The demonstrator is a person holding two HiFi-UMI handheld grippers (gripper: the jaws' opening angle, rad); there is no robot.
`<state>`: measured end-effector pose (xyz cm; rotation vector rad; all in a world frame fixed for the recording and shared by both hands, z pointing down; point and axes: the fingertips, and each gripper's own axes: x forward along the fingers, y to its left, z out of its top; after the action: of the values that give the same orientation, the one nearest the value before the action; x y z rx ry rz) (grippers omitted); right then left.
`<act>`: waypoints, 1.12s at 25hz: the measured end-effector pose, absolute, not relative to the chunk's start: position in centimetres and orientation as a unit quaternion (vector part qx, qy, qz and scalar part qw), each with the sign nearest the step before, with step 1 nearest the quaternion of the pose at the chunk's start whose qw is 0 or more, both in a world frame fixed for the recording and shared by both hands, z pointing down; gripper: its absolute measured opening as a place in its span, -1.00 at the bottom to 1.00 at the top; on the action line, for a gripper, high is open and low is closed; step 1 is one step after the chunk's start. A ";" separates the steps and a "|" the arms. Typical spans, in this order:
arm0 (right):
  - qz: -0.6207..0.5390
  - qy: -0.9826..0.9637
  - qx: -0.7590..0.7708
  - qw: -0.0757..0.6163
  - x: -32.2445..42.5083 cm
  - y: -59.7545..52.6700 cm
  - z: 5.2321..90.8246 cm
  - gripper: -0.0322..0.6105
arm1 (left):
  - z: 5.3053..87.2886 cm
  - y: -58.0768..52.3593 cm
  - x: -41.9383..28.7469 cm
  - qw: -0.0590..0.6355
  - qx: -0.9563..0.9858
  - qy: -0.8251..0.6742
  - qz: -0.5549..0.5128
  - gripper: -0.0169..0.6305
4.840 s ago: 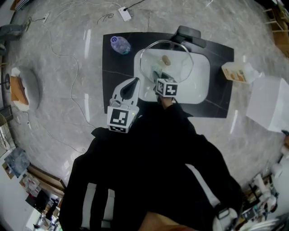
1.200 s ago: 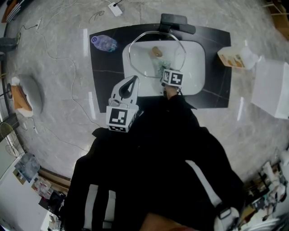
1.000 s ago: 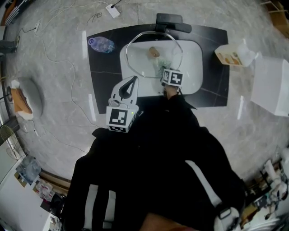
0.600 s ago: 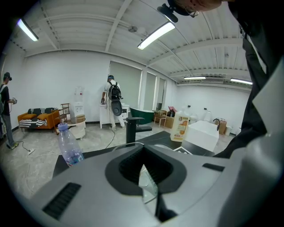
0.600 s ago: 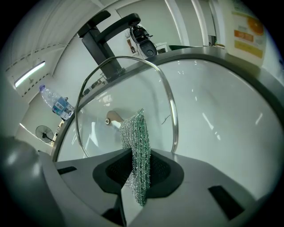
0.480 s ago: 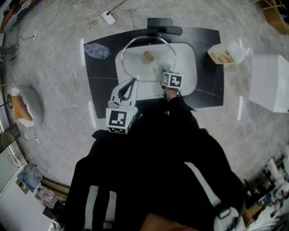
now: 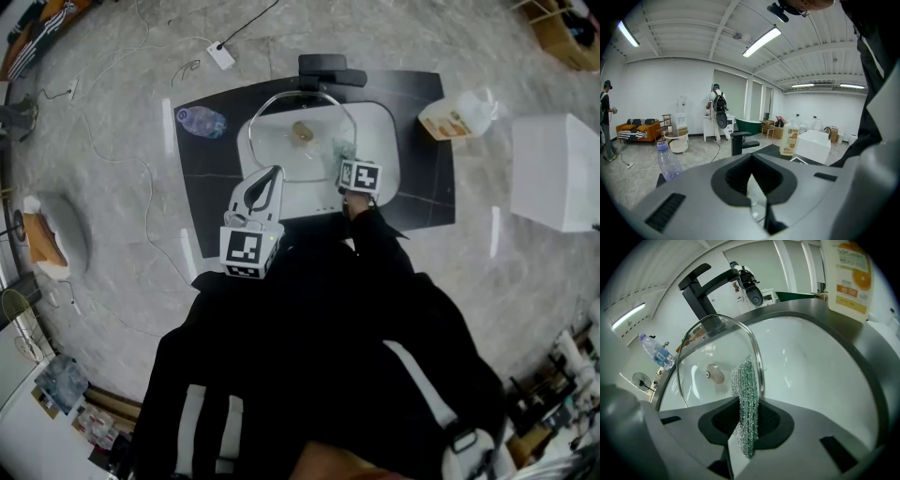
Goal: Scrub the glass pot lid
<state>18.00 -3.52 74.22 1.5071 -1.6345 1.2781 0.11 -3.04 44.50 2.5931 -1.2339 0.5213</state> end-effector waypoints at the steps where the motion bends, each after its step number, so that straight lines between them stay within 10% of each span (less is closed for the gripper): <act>1: 0.478 -0.609 0.565 0.285 18.2 -3.4 74.1 -0.68 | 44.4 -3.1 0.1 0.111 0.884 -0.419 0.177 -0.94; 28: 0.334 -0.720 0.595 0.127 16.1 -6.3 55.8 -0.69 | 42.9 -5.4 -1.0 0.112 0.901 -0.394 0.144 -0.94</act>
<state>16.06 -6.29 55.84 1.7326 -2.0957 0.9710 -1.00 -5.44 42.87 2.6457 -1.1557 0.4241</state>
